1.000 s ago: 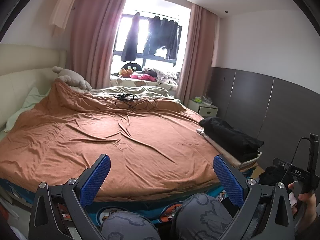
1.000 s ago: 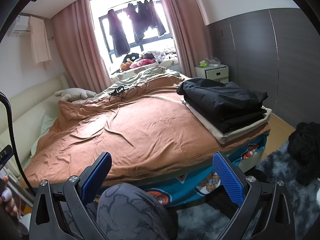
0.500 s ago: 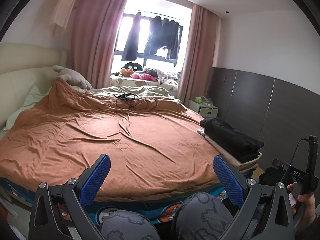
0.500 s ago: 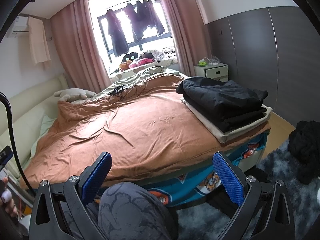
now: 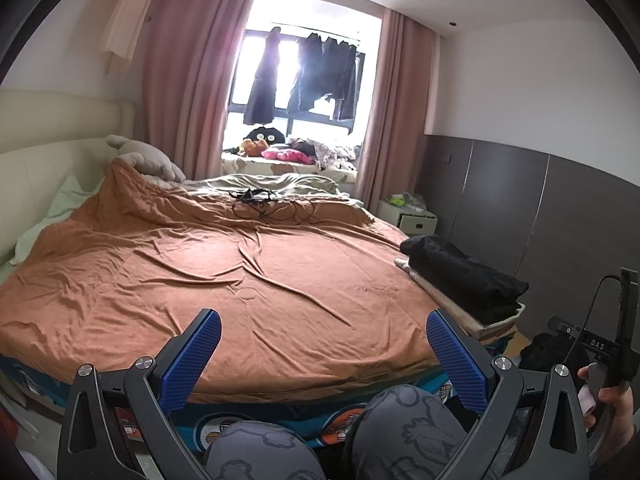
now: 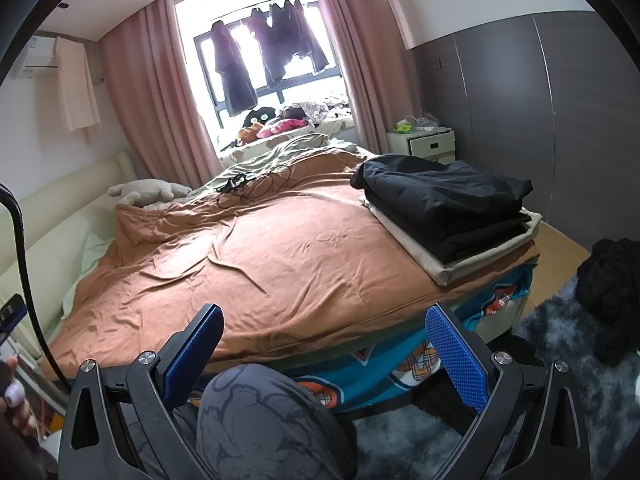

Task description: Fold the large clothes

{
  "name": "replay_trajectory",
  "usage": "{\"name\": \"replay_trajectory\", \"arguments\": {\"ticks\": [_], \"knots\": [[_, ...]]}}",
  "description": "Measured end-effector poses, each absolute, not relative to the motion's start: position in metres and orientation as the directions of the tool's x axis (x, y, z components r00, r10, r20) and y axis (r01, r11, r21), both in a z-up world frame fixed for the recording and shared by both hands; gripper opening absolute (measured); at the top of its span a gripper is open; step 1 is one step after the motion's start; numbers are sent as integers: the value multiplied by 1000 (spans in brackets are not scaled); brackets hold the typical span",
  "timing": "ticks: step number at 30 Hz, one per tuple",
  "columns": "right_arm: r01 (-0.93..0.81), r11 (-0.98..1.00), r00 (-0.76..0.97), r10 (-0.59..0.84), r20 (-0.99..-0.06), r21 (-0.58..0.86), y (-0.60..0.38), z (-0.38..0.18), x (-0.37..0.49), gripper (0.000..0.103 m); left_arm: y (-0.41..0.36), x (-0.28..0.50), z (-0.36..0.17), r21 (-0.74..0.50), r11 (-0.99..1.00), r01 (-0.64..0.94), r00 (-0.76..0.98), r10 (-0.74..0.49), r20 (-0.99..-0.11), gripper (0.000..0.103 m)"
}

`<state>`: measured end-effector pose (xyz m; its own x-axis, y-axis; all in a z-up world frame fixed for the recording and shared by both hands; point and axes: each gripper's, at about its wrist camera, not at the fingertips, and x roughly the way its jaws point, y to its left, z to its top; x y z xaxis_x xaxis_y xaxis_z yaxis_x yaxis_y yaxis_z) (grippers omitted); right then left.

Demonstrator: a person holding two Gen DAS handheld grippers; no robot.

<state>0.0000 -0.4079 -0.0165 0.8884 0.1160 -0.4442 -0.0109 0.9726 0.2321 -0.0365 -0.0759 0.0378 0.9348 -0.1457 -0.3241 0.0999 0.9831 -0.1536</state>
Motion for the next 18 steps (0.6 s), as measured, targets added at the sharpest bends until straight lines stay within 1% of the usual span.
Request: {"name": "replay_trajectory", "arguments": {"ticks": [4, 18], "knots": [[-10, 973, 889, 114, -443, 232, -409, -16, -1, 102, -79, -38, 38, -128, 989, 78, 935, -117, -334, 103], [-23, 973, 886, 127, -446, 231, -407, -12, -4, 102, -79, -38, 38, -134, 989, 67, 934, -110, -340, 103]]}}
